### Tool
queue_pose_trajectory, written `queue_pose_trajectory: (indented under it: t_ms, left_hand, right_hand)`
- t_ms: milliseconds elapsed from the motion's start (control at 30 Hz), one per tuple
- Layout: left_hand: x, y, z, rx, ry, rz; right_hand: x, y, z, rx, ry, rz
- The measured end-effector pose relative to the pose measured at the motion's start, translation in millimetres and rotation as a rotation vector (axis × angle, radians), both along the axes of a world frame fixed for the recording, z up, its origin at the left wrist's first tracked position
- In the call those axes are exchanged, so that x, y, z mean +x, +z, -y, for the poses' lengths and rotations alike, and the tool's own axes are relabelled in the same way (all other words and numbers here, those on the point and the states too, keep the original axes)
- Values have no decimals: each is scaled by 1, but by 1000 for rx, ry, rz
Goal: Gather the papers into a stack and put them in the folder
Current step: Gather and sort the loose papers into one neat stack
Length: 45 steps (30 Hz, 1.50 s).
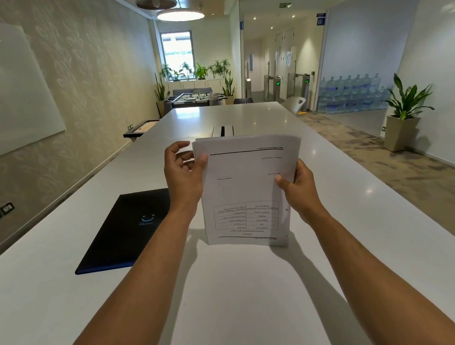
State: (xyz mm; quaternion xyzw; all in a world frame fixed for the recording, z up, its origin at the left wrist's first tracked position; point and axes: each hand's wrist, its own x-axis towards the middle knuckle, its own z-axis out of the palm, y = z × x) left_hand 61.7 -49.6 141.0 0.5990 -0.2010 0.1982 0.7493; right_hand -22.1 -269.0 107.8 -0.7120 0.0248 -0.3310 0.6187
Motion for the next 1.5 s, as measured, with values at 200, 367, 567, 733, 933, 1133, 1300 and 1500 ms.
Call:
queue_pose_trajectory:
  t_ms: [200,367,567,733,933,1133,1300,1500]
  left_hand:
    - [0,-5,2,160,-178,-105]
    - [-1,-22,6,215,-263,-246]
    - [-9,-30,18,205,-92,-201]
    - [-14,-22,23,184,-18,-118]
    - [-21,-67,20,294,-37,-181]
    - [-29,-66,23,211,-47,-194]
    - [-29,-71,21,215,-52,-179]
    - [-32,-95,23,188,-99,-321]
  right_hand:
    - [2,-1,0,9,14,13]
    - [3,-3,0,24,21,23]
    - [2,-2,-4,-65,-6,16]
    - [0,14,-11,-169,-120,99]
    - [-4,-29,-20,-71,-123,10]
    - [-6,-27,-21,-1,-132,18]
    - [-9,-39,-18,48,-127,13]
    - [-10,-67,-15,44,-108,-106]
